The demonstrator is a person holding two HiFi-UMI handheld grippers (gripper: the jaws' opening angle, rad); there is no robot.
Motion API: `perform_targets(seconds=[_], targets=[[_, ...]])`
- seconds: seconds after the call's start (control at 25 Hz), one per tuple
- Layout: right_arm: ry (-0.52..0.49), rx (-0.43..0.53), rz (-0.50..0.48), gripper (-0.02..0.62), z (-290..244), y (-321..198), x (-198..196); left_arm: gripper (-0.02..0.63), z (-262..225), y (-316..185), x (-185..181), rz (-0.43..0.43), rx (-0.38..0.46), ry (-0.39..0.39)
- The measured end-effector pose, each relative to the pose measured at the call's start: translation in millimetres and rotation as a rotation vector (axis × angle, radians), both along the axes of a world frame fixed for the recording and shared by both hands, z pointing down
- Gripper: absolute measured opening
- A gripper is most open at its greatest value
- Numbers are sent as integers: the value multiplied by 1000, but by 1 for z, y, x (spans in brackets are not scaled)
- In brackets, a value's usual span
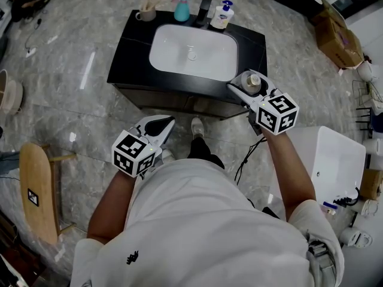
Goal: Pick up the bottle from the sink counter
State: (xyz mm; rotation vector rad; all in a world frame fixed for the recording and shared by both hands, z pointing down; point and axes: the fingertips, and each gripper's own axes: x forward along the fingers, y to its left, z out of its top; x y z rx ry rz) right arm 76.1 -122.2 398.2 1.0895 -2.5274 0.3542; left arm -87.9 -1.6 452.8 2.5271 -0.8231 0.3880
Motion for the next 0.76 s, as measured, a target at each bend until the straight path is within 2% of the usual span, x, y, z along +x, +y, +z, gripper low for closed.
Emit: perform_targets(seconds=[0.76], targets=[[14,-14,0,357,7,-22,10,6,3,-23,4,-2,-10,-4]])
